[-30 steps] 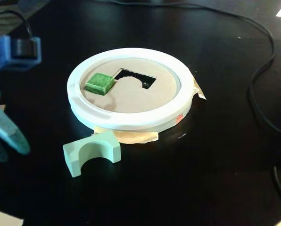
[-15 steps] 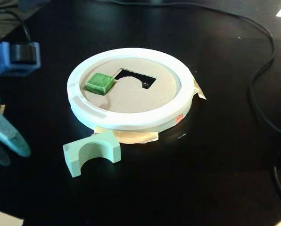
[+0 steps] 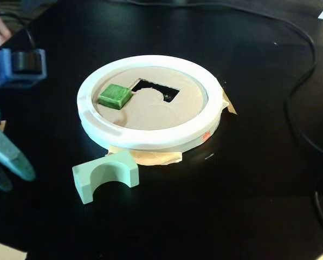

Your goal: Pick up the square block and drop it in corresponding square shaped hole

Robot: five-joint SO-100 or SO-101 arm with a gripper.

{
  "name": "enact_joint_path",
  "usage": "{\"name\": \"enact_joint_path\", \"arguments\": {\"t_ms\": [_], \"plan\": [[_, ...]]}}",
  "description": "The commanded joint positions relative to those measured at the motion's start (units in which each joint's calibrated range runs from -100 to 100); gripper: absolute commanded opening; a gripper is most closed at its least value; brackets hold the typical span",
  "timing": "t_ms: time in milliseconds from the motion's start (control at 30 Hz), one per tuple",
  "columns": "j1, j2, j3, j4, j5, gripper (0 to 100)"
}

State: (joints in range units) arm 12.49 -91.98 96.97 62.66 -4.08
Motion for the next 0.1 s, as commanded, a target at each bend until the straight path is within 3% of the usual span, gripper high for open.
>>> {"name": "enact_joint_path", "arguments": {"t_ms": [0, 67], "plan": [[0.5, -4.2, 0.5, -0.5, -0.1, 84], [0.5, -5.6, 1.2, -0.5, -0.1, 84]]}}
